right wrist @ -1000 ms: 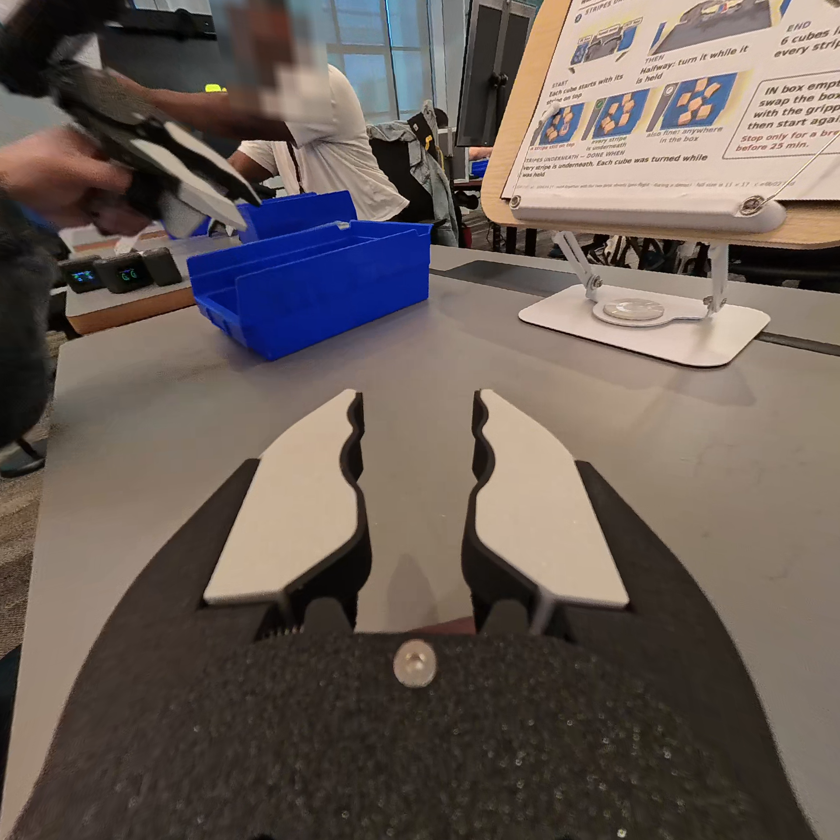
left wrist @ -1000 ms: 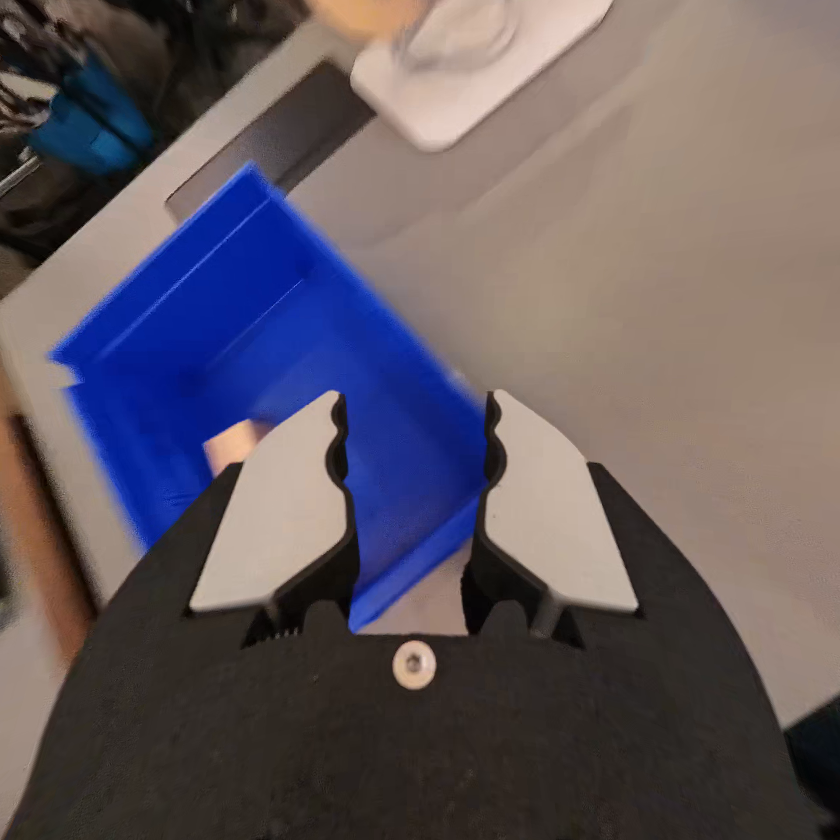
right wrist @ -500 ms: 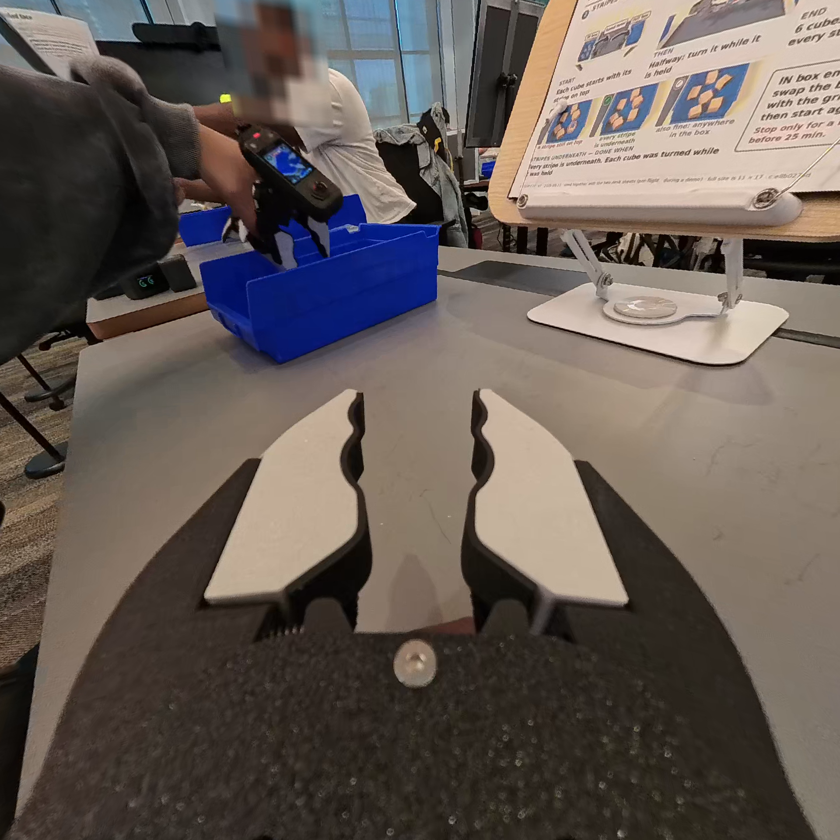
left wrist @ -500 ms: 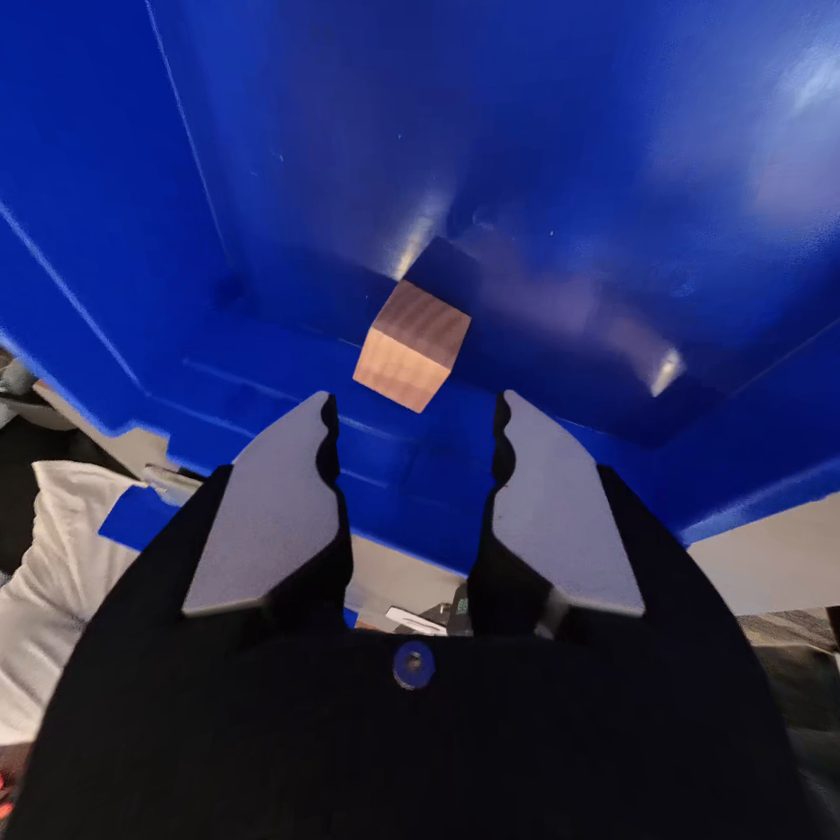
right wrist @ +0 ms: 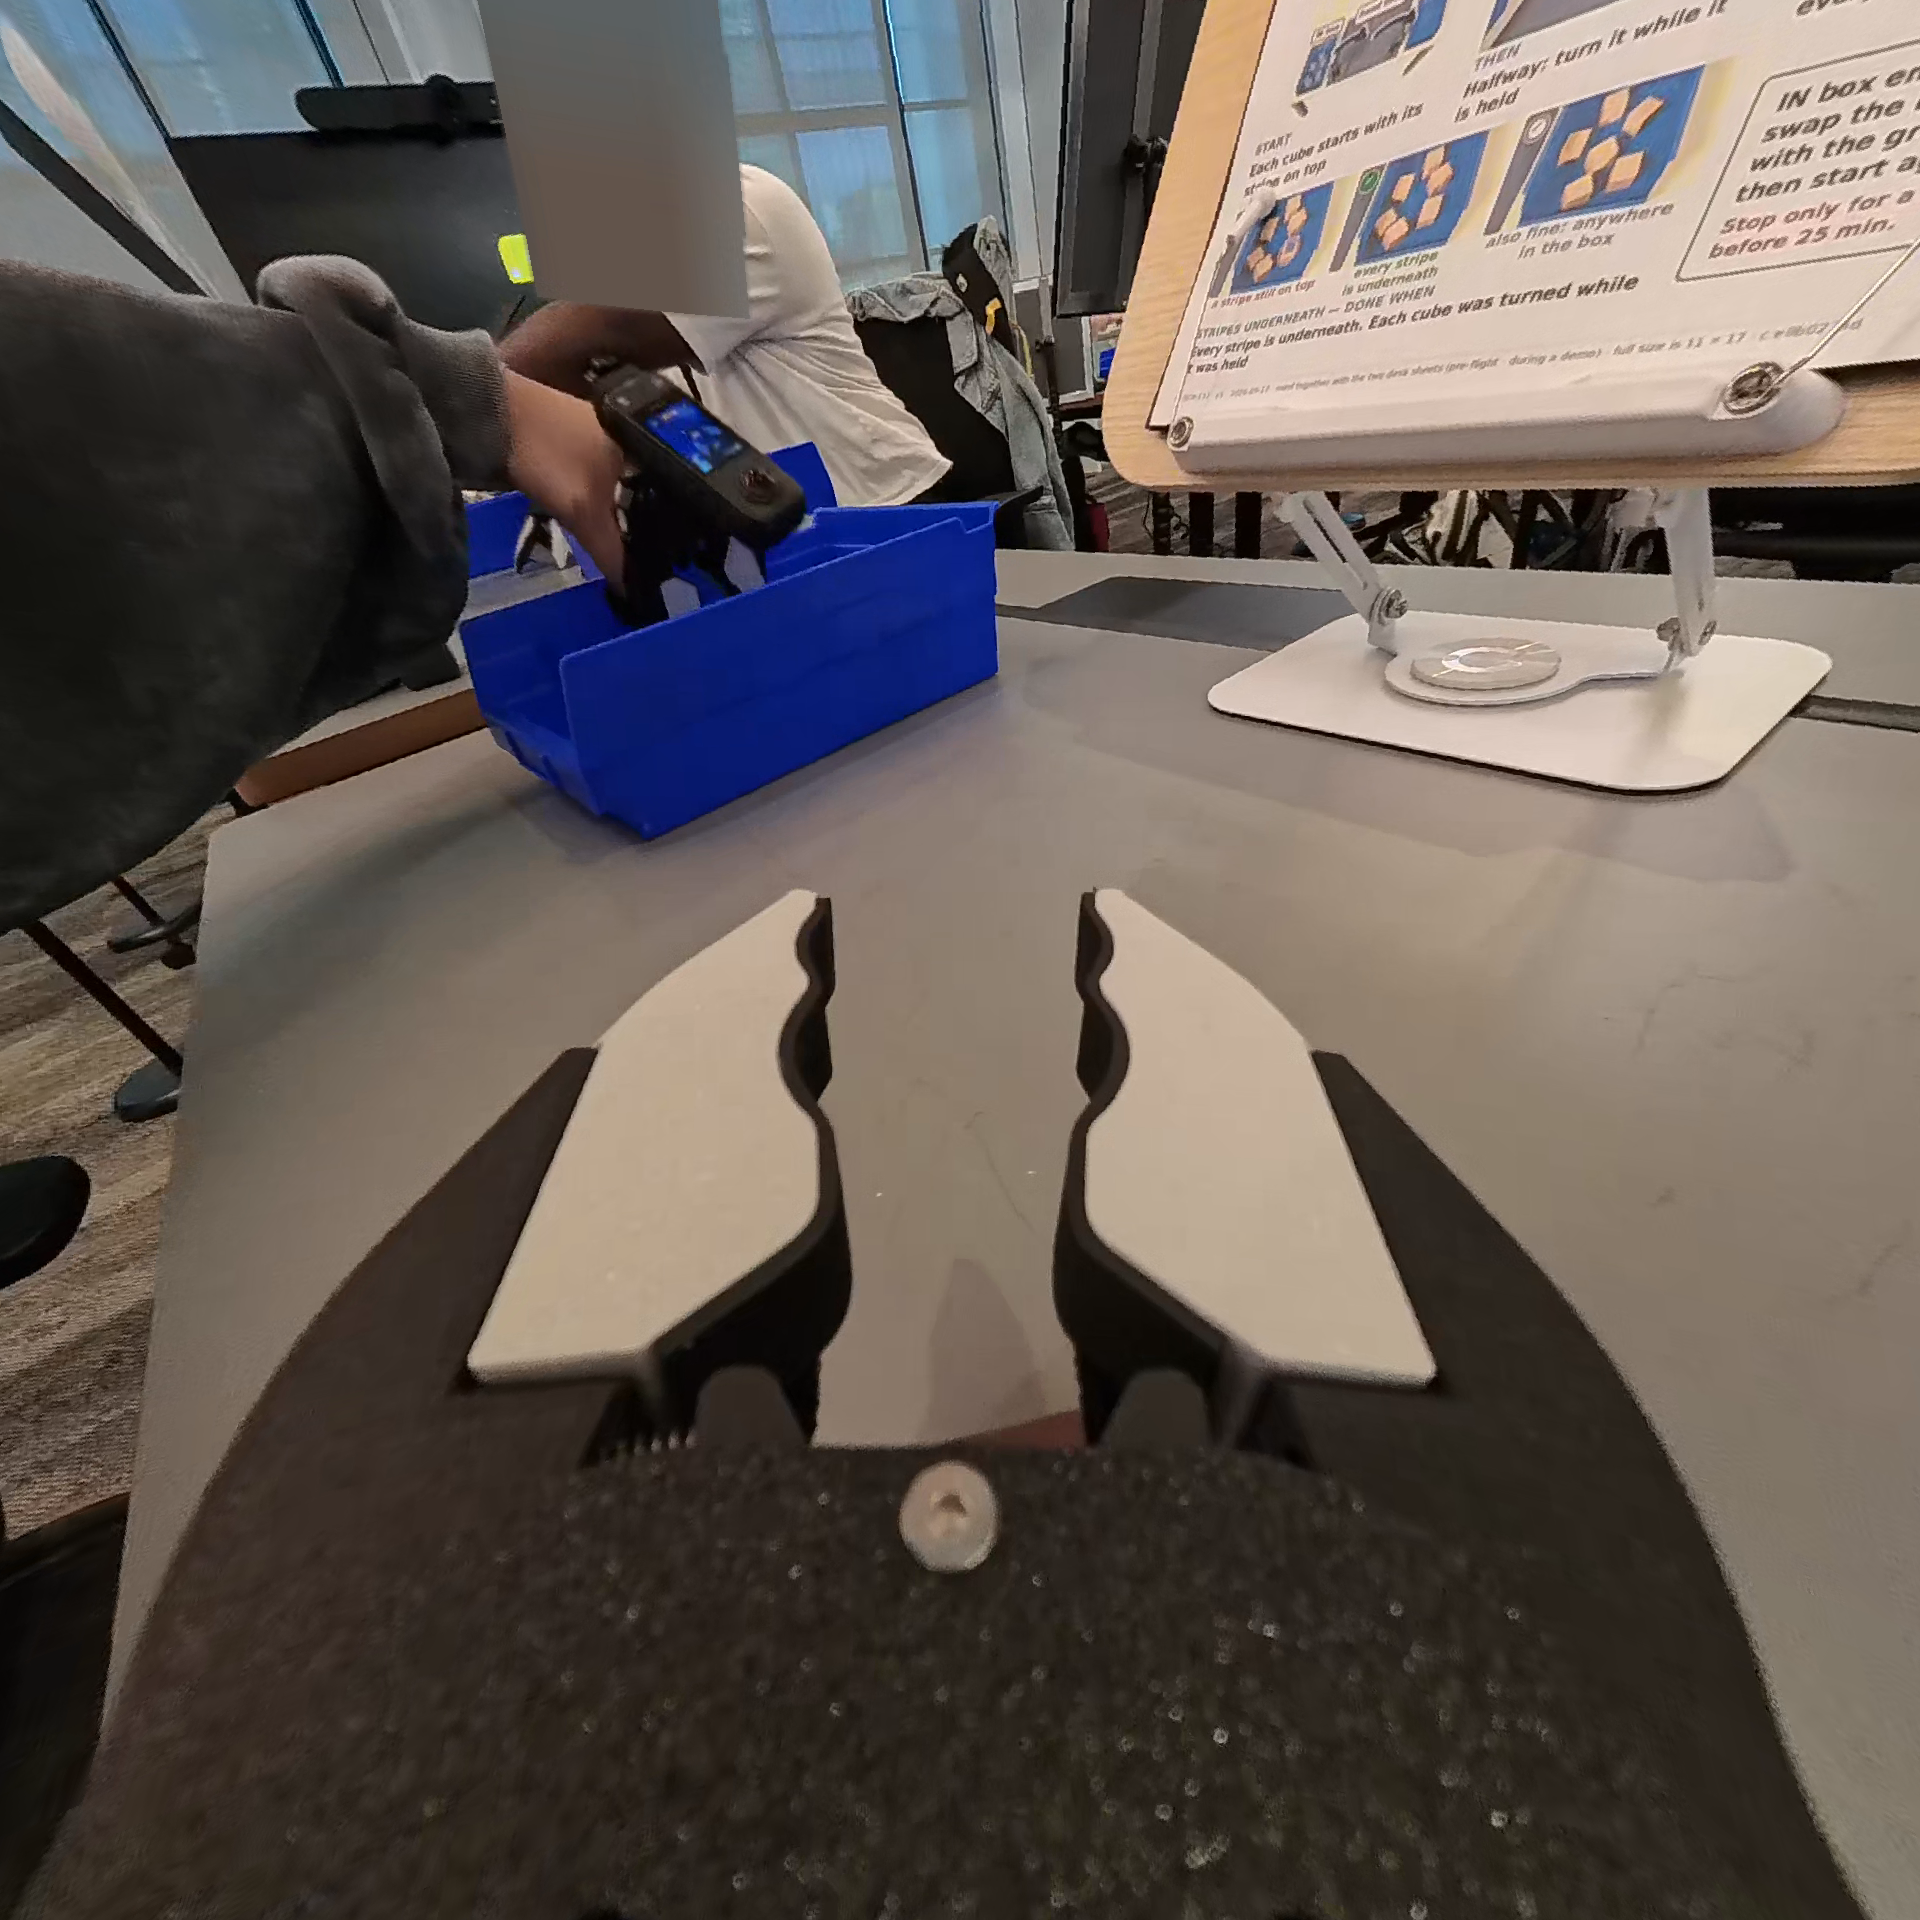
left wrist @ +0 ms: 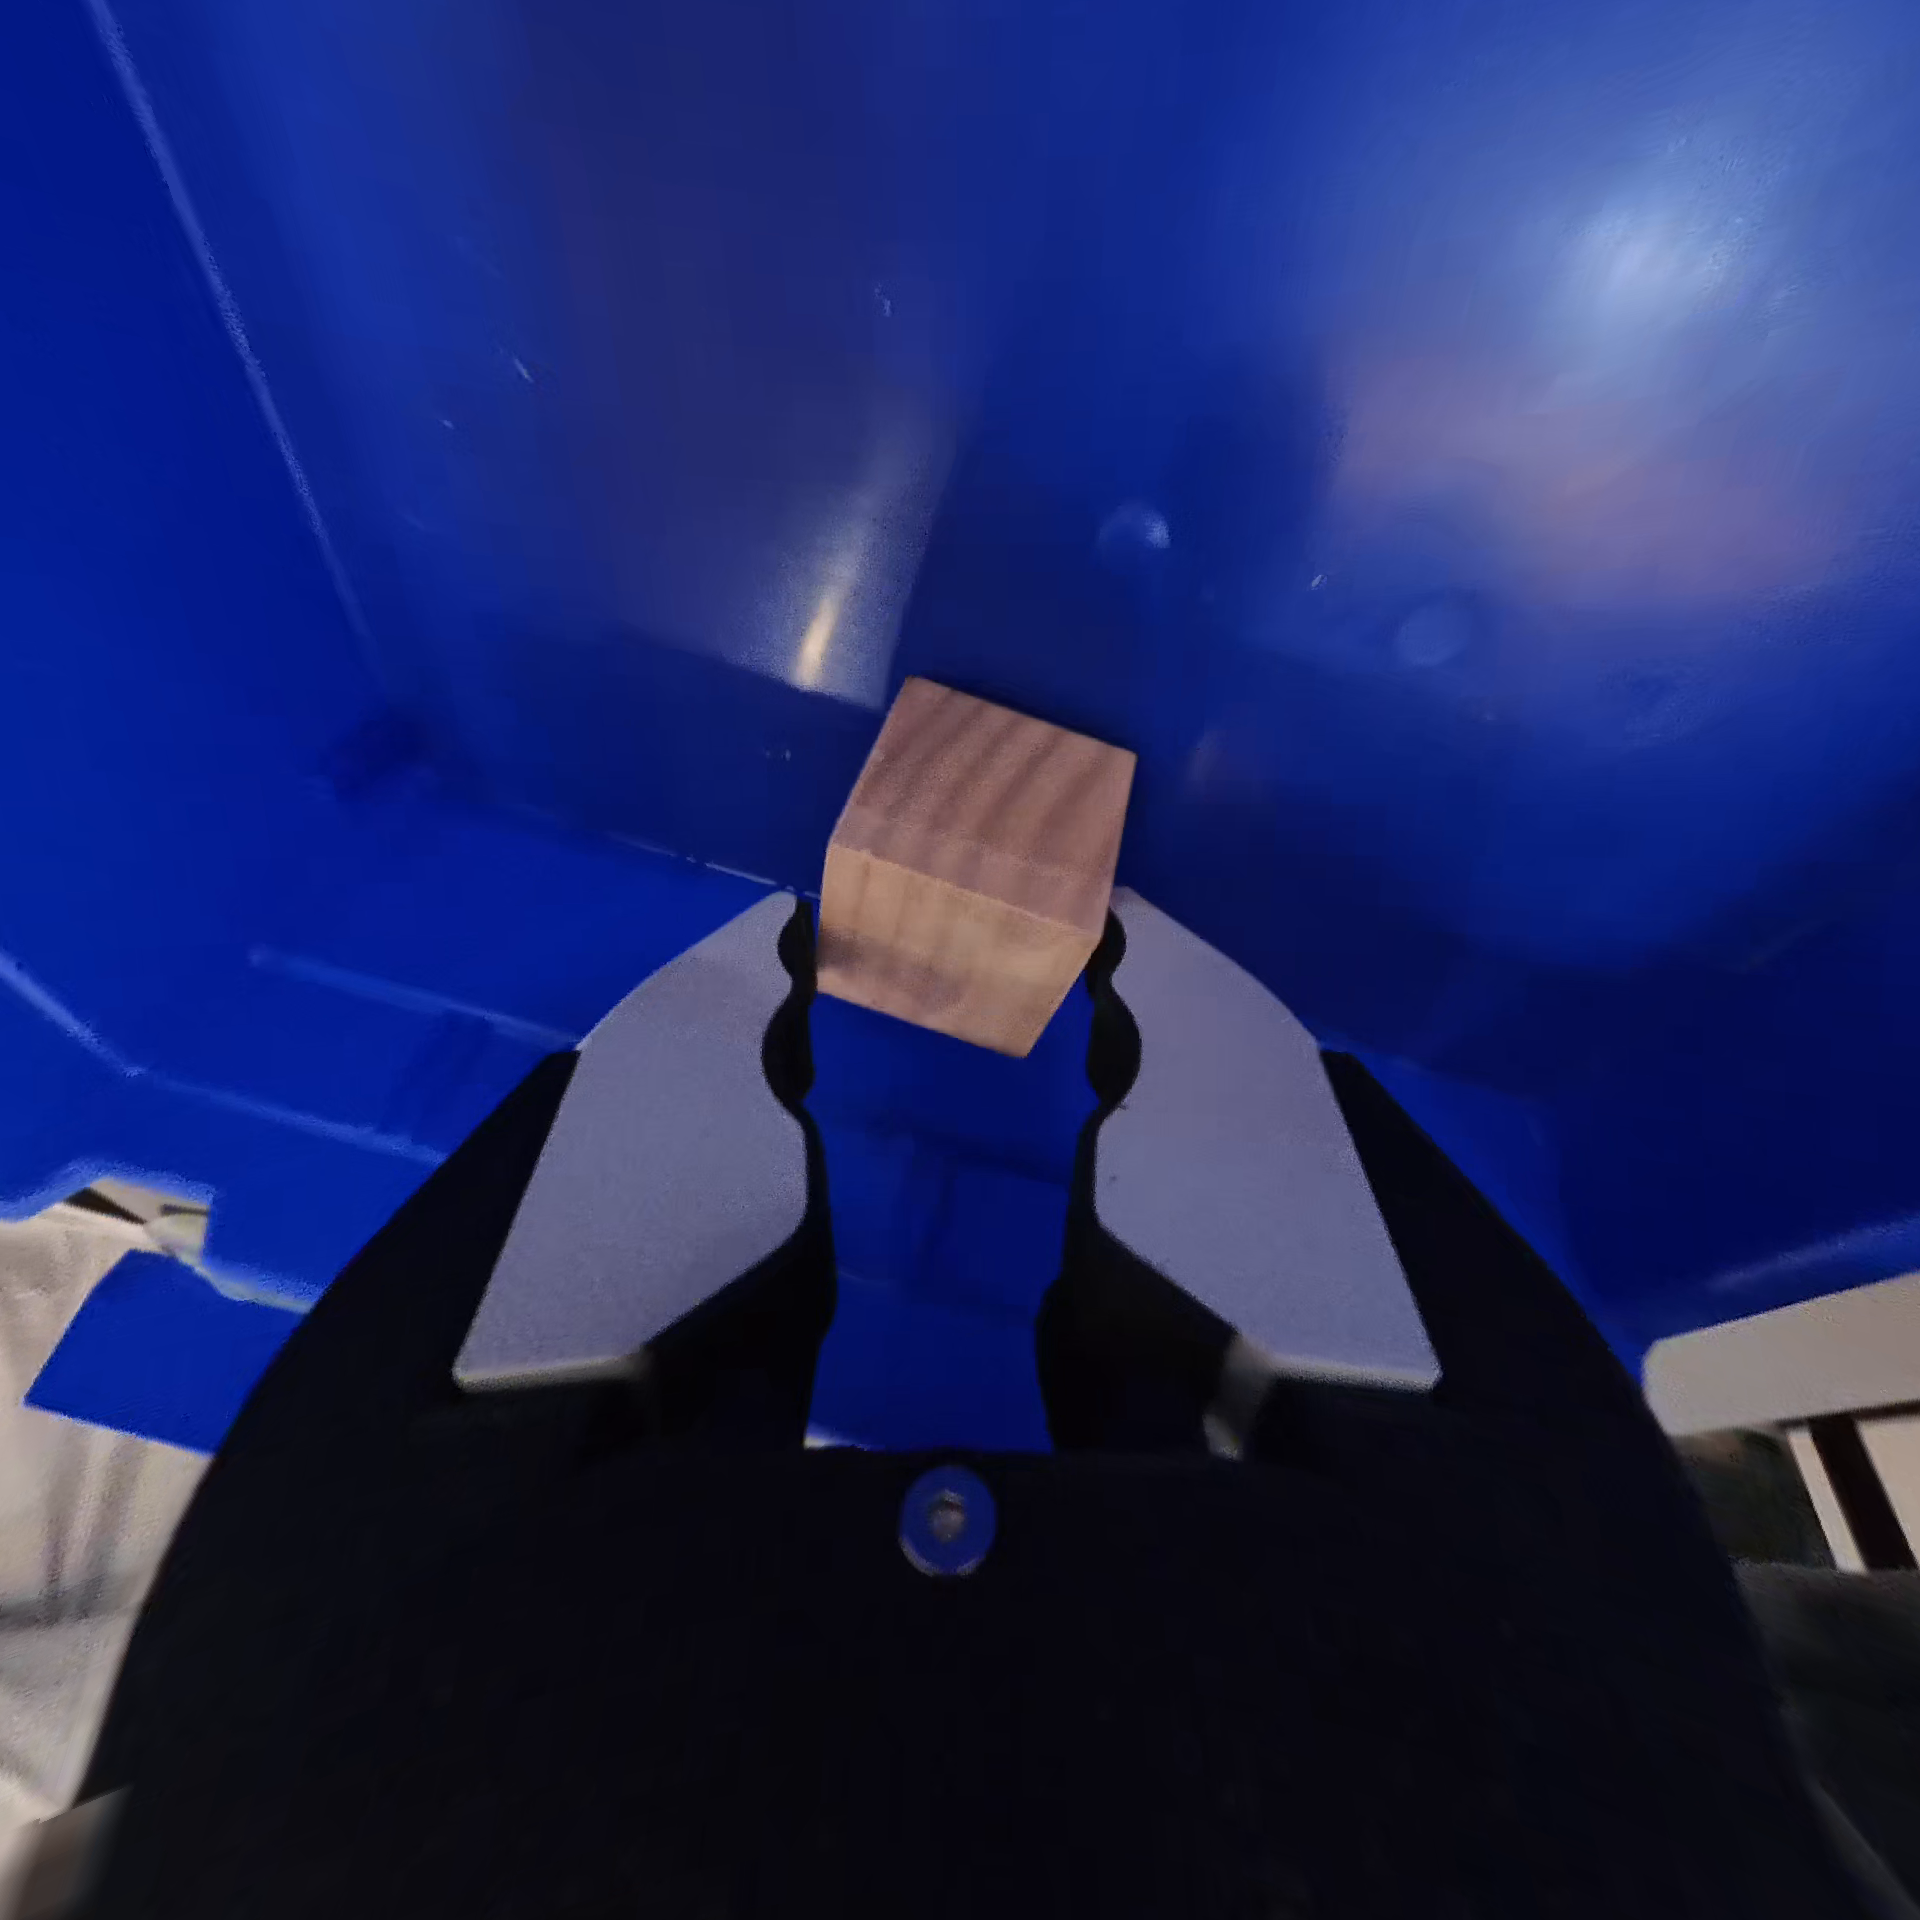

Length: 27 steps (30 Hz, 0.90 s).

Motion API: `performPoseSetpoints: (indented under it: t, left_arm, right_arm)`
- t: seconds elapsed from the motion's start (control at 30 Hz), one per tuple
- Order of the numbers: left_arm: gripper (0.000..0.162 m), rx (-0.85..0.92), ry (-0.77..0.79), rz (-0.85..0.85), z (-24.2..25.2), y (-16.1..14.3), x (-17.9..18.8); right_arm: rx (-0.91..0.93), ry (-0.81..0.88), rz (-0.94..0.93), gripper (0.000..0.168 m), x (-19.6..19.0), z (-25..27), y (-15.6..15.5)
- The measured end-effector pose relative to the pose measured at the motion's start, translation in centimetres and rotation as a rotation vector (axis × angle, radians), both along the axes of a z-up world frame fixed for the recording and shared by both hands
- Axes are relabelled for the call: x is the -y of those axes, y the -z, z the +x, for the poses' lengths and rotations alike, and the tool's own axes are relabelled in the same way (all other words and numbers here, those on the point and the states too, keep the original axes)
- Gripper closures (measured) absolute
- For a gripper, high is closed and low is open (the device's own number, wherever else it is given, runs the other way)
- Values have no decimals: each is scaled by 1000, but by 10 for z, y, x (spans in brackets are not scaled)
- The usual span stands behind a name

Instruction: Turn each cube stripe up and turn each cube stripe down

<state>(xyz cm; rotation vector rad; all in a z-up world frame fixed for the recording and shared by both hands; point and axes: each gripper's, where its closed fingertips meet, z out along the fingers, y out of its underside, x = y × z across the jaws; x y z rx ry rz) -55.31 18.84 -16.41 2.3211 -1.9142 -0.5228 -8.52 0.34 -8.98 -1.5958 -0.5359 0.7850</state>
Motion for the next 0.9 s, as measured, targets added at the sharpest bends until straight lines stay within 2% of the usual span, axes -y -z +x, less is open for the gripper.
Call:
performPoseSetpoints:
  t: [0.1,0.23,0.37,0.43,0.63,0.73,0.9]
  left_arm:
    - [112,69,-12,57,14,-19,2]
    - [112,255,-78,153,45,-59,16]
    - [112,463,-89,256,95,-104,46]
    - [113,559,-63,270,124,-114,70]
    - [113,802,-5,237,211,-110,131]
    - [113,860,7,249,247,-103,143]
    - [113,1131,-65,155,311,-101,153]
  right_arm:
    - [-8,2,-2,124,0,1,0]
    - [3,1,12,124,1,0,-1]
    - [23,5,39,125,2,-1,-2]
    - [27,11,45,125,2,-1,-3]
    - [21,33,60,127,1,4,-5]
    - [13,36,60,127,1,5,-7]
    - [21,20,55,127,2,3,-5]
